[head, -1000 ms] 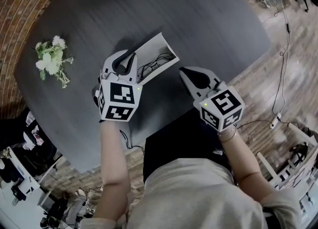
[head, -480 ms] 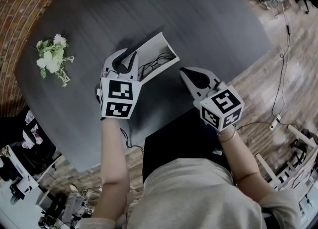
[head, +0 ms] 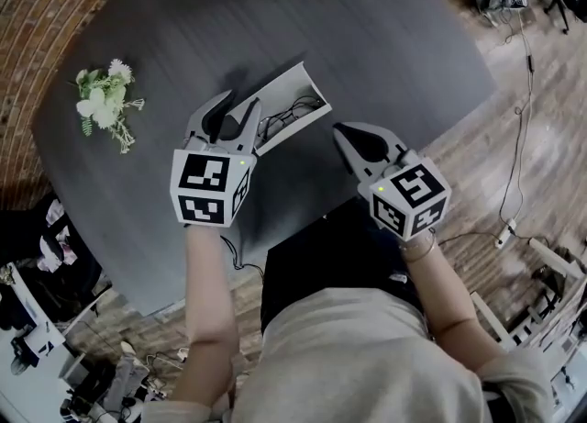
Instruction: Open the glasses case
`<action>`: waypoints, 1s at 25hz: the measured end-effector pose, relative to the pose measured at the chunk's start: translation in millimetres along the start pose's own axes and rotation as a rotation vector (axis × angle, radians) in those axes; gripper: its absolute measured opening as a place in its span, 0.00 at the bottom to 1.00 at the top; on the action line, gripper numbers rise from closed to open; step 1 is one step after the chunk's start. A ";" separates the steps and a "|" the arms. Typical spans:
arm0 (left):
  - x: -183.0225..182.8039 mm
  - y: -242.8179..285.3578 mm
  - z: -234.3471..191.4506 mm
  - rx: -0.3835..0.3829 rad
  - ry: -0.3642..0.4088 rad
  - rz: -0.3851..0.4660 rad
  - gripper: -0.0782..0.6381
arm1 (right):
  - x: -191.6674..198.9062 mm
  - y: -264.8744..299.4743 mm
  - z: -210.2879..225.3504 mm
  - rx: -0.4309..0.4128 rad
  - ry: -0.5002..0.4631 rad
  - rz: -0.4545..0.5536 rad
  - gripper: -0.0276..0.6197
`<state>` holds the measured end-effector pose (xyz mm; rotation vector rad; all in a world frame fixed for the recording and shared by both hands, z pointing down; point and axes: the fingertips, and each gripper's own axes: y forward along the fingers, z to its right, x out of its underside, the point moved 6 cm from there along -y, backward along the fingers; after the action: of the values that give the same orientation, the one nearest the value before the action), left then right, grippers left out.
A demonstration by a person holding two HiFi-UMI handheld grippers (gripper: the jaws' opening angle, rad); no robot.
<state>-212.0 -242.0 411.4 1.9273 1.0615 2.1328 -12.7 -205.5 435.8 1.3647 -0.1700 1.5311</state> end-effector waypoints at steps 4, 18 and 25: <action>-12.2 -18.4 2.9 -0.015 -0.101 0.076 0.30 | -7.6 -6.8 -4.9 0.000 -0.025 0.021 0.05; -30.8 -73.7 33.5 0.031 -0.284 0.182 0.16 | -53.8 -35.4 -34.5 -0.033 -0.152 0.090 0.05; -37.0 -95.5 48.8 0.054 -0.383 0.284 0.16 | -71.5 -40.4 -52.6 -0.098 -0.208 0.119 0.05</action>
<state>-196.7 -166.6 327.9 2.5067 0.8193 1.7489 -29.8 -192.6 340.6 1.4550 -0.4573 1.4559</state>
